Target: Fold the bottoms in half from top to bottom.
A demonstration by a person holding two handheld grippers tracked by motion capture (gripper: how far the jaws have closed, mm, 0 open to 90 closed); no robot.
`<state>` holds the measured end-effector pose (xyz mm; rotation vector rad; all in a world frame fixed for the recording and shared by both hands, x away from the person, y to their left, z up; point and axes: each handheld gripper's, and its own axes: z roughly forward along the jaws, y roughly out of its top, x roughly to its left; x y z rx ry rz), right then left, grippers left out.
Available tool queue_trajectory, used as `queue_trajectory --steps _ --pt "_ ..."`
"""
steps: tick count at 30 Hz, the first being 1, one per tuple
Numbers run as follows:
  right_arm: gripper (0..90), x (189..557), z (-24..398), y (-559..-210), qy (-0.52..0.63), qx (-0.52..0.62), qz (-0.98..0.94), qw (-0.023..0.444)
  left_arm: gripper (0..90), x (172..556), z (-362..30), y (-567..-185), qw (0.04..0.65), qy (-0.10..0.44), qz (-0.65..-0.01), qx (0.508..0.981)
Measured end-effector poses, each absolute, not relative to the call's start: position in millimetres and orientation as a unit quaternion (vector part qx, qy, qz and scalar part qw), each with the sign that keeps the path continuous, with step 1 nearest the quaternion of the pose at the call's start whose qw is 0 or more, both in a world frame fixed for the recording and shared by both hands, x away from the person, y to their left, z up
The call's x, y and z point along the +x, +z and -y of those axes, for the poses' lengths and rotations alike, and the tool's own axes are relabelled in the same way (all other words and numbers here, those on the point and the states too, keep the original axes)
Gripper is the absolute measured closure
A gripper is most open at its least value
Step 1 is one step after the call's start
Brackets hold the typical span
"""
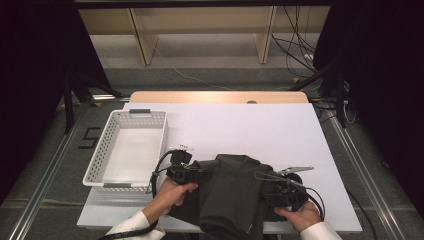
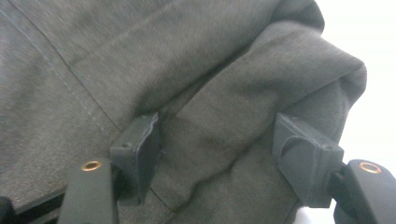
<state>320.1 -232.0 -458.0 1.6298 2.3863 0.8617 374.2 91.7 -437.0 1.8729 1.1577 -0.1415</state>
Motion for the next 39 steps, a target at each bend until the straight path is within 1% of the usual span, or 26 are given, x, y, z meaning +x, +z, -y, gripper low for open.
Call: queue_trajectory --steps 3,4,6,7,8,9,11,13,15,16,18,19,20,21,22,23,25,26,27,28,29,31,33,35,37,39 --pt "33.0 324.3 229.1 -462.0 0.279 0.537 -0.794 0.057 83.2 374.6 -91.2 -437.1 0.449 -0.057 -0.466 0.760" --pt "48.6 327.8 226.1 -462.6 0.282 0.523 -0.801 0.064 83.3 374.9 -90.9 -437.0 0.449 -0.058 -0.466 0.760" --pt "71.3 328.5 224.4 -458.9 0.293 0.519 -0.799 0.076 83.3 374.4 -90.6 -436.5 0.450 -0.059 -0.464 0.761" --pt "71.3 328.5 224.4 -458.9 0.293 0.519 -0.799 0.076 83.3 374.4 -90.6 -436.5 0.450 -0.059 -0.464 0.761" --pt "83.6 327.9 222.2 -453.3 0.296 0.509 -0.803 0.097 83.3 374.3 -91.0 -435.7 0.451 -0.063 -0.463 0.761" --pt "83.6 327.9 222.2 -453.3 0.296 0.509 -0.803 0.097 83.3 374.9 -91.6 -435.1 0.452 -0.068 -0.462 0.760" --pt "86.3 327.0 221.6 -448.6 0.301 0.499 -0.806 0.102 83.3 377.0 -93.9 -431.2 0.457 -0.084 -0.465 0.754" --pt "86.9 327.4 224.7 -438.5 0.317 0.493 -0.803 0.108 83.3 378.9 -96.4 -425.8 0.462 -0.090 -0.466 0.749" --pt "86.9 328.6 227.2 -433.4 0.325 0.493 -0.800 0.112 83.1 382.0 -98.6 -420.8 0.467 -0.084 -0.468 0.745" --pt "86.9 333.6 232.2 -421.4 0.346 0.501 -0.783 0.127 83.0 387.6 -100.3 -418.9 0.469 -0.072 -0.472 0.743" --pt "86.9 341.4 232.8 -415.0 0.357 0.511 -0.768 0.149 82.9 391.2 -100.3 -419.7 0.467 -0.063 -0.472 0.745" --pt "86.9 341.4 232.8 -415.0 0.357 0.511 -0.768 0.149 82.9 394.7 -99.6 -422.0 0.463 -0.047 -0.471 0.749" --pt "86.9 354.2 225.4 -416.1 0.345 0.503 -0.771 0.184 83.0 401.0 -99.3 -430.7 0.453 -0.032 -0.473 0.755" --pt "86.9 354.2 225.4 -416.1 0.345 0.503 -0.771 0.184 83.0 401.0 -99.3 -430.7 0.453 -0.032 -0.473 0.755" --pt "87.0 358.2 221.0 -418.7 0.331 0.497 -0.776 0.201 83.0 404.8 -100.6 -437.6 0.452 -0.038 -0.475 0.754" --pt "87.0 368.5 210.1 -430.3 0.299 0.478 -0.794 0.228 83.0 407.4 -101.8 -442.5 0.449 -0.040 -0.478 0.754" --pt "87.0 371.4 208.5 -433.7 0.295 0.477 -0.796 0.227 83.0 411.1 -103.7 -448.7 0.441 -0.034 -0.481 0.757" --pt "86.9 378.8 208.4 -441.0 0.293 0.479 -0.800 0.210 82.8 413.0 -104.0 -452.3 0.439 -0.030 -0.485 0.756" --pt "86.9 378.8 208.4 -441.0 0.293 0.479 -0.800 0.210 82.7 413.0 -104.0 -452.3 0.439 -0.030 -0.485 0.756" --pt "86.8 384.2 210.4 -446.9 0.288 0.486 -0.802 0.197 82.6 412.7 -102.6 -453.5 0.439 -0.027 -0.484 0.757" --pt "86.8 386.1 210.9 -449.6 0.286 0.485 -0.803 0.195 82.5 411.4 -99.3 -454.1 0.435 -0.009 -0.471 0.767" --pt "86.7 389.3 210.8 -455.4 0.279 0.483 -0.808 0.191 82.1 410.8 -97.4 -453.9 0.435 -0.003 -0.472 0.767" --pt "86.5 390.2 210.0 -457.0 0.278 0.482 -0.808 0.192 81.6 410.1 -98.4 -452.7 0.436 -0.008 -0.478 0.762" --pt "81.8 387.9 210.4 -453.5 0.283 0.486 -0.804 0.192 72.8 406.3 -103.2 -446.3 0.432 -0.012 -0.485 0.760" --pt "70.8 385.5 213.4 -447.2 0.291 0.495 -0.797 0.185 66.6 396.4 -113.5 -434.1 0.427 -0.025 -0.484 0.763" --pt "63.3 381.0 217.6 -437.8 0.304 0.499 -0.789 0.188 63.3 385.1 -119.4 -424.0 0.430 -0.013 -0.477 0.767"
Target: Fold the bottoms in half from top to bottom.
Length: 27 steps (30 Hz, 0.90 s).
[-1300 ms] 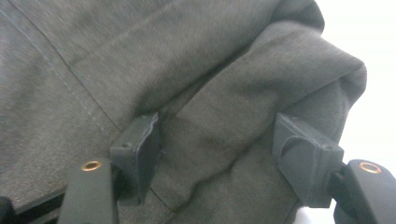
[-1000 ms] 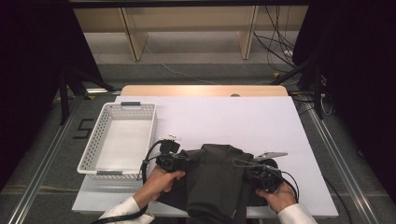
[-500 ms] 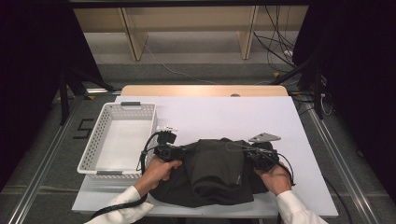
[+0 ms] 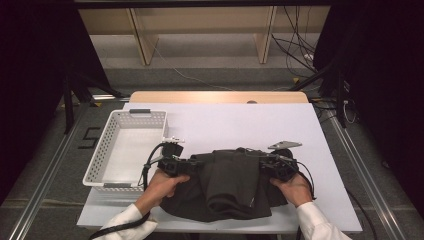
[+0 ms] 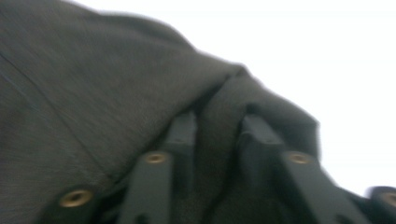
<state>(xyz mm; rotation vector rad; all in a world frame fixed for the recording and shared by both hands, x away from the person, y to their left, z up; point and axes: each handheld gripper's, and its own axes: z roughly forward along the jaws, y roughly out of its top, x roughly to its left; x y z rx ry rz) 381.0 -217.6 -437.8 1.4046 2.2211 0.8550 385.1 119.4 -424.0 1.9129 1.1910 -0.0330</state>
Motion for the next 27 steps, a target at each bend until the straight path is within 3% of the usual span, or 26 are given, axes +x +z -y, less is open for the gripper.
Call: queue_trajectory --steps 2,6,13,16,20,27 --pt "58.5 373.2 222.0 -425.4 0.318 0.496 -0.782 0.203 63.5 376.3 -123.5 -413.2 0.439 -0.004 -0.472 0.764" --pt "47.6 368.7 221.7 -412.2 0.353 0.501 -0.769 0.178 75.5 368.0 -119.0 -398.8 0.465 0.000 -0.456 0.759" --pt "45.3 370.9 204.5 -423.2 0.336 0.489 -0.791 0.150 89.0 345.3 -74.9 -402.7 0.457 -0.069 -0.380 0.801" --pt "45.4 372.4 206.3 -427.5 0.332 0.492 -0.791 0.146 89.3 339.8 -70.1 -415.8 0.430 -0.063 -0.374 0.819" --pt "44.5 373.0 202.3 -433.5 0.311 0.495 -0.801 0.129 89.4 339.4 -58.0 -461.7 0.377 -0.056 -0.381 0.842" --pt "41.0 374.4 202.5 -441.1 0.297 0.508 -0.802 0.105 89.2 335.7 -52.2 -462.9 0.374 -0.051 -0.376 0.846"
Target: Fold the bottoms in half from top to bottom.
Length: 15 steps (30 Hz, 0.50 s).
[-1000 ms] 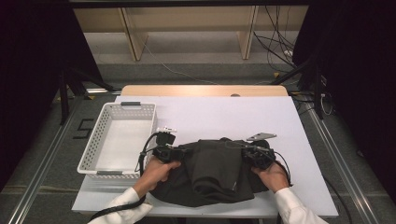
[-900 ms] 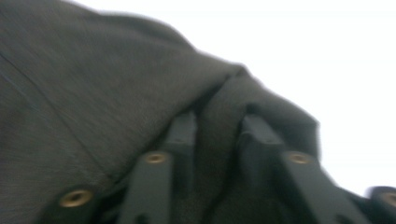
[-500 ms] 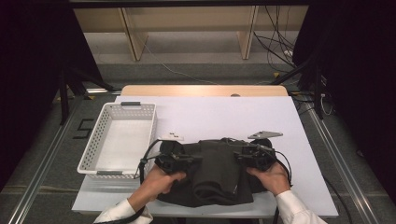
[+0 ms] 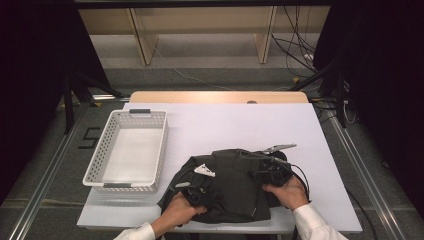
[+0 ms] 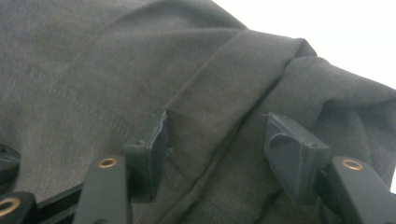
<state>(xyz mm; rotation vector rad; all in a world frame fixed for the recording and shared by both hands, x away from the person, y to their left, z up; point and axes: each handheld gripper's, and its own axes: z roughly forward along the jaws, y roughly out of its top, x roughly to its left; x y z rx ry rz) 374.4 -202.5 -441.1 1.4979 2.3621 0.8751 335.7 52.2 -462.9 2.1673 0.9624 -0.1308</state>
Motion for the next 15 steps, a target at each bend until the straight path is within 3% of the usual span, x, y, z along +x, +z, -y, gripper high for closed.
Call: queue_trajectory --steps 4,6,12,13,14,15 --pt "40.9 372.2 203.1 -441.3 0.297 0.510 -0.801 0.101 79.6 333.6 -57.2 -454.6 0.390 -0.061 -0.370 0.841" --pt "36.3 368.1 202.6 -442.6 0.293 0.512 -0.804 0.069 73.1 334.8 -62.8 -443.9 0.403 -0.057 -0.369 0.836" --pt "47.8 351.2 193.2 -446.5 0.289 0.492 -0.818 0.070 55.3 340.6 -71.2 -431.1 0.408 -0.049 -0.370 0.833" --pt "58.7 350.1 193.5 -444.6 0.292 0.492 -0.817 0.080 52.8 341.0 -75.2 -425.0 0.414 -0.040 -0.373 0.829" --pt "58.7 350.1 193.5 -444.6 0.292 0.492 -0.817 0.080 51.3 341.0 -75.2 -425.0 0.414 -0.040 -0.373 0.829" --pt "68.9 348.3 195.0 -442.0 0.296 0.489 -0.816 0.090 49.8 341.1 -79.6 -418.3 0.417 -0.019 -0.375 0.828"
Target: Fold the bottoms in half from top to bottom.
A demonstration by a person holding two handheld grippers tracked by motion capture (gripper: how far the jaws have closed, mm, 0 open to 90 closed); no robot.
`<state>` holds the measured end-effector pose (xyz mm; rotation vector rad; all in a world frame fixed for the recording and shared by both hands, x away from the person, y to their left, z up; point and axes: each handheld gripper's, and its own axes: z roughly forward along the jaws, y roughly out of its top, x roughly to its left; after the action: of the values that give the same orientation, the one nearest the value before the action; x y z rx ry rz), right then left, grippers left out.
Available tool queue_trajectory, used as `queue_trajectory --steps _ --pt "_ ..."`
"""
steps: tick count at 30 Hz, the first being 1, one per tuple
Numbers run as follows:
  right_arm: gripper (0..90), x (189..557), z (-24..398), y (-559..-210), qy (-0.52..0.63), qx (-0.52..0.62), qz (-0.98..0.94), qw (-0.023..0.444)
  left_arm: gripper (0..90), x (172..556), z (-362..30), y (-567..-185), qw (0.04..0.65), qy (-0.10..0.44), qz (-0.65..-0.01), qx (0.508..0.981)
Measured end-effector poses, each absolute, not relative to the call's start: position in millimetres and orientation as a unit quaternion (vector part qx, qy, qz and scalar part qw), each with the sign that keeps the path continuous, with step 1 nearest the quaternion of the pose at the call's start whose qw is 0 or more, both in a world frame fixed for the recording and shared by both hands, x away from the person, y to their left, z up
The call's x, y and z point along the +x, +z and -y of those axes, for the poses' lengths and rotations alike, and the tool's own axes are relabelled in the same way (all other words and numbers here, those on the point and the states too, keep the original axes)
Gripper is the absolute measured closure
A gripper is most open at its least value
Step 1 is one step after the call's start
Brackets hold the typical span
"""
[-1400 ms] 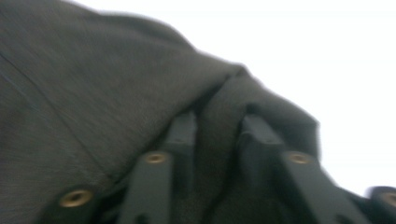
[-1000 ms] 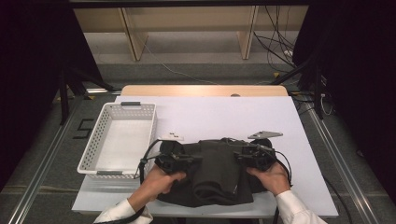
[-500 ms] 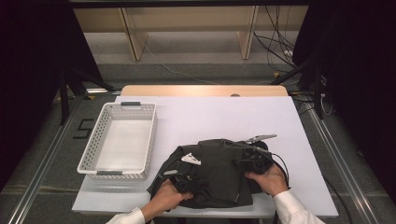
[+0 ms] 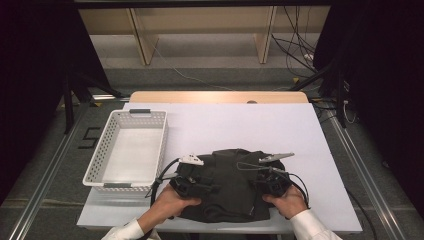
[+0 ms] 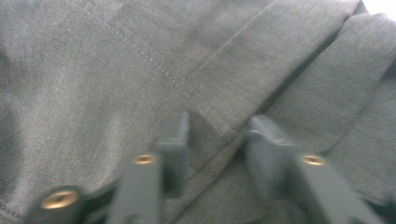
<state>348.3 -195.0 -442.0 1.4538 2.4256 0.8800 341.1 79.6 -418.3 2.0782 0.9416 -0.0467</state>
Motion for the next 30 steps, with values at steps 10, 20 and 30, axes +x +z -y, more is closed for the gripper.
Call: queue_trajectory --steps 10,20,30 --pt "80.8 341.9 218.7 -410.6 0.318 0.464 -0.817 0.125 42.7 346.4 -96.3 -413.3 0.424 0.004 -0.401 0.812" --pt "81.3 352.9 220.6 -441.3 0.251 0.465 -0.841 0.118 60.8 332.4 -80.2 -412.3 0.451 -0.001 -0.356 0.818" --pt "81.3 355.0 217.1 -448.4 0.235 0.460 -0.847 0.125 81.0 326.9 -59.5 -432.0 0.439 -0.018 -0.335 0.834"
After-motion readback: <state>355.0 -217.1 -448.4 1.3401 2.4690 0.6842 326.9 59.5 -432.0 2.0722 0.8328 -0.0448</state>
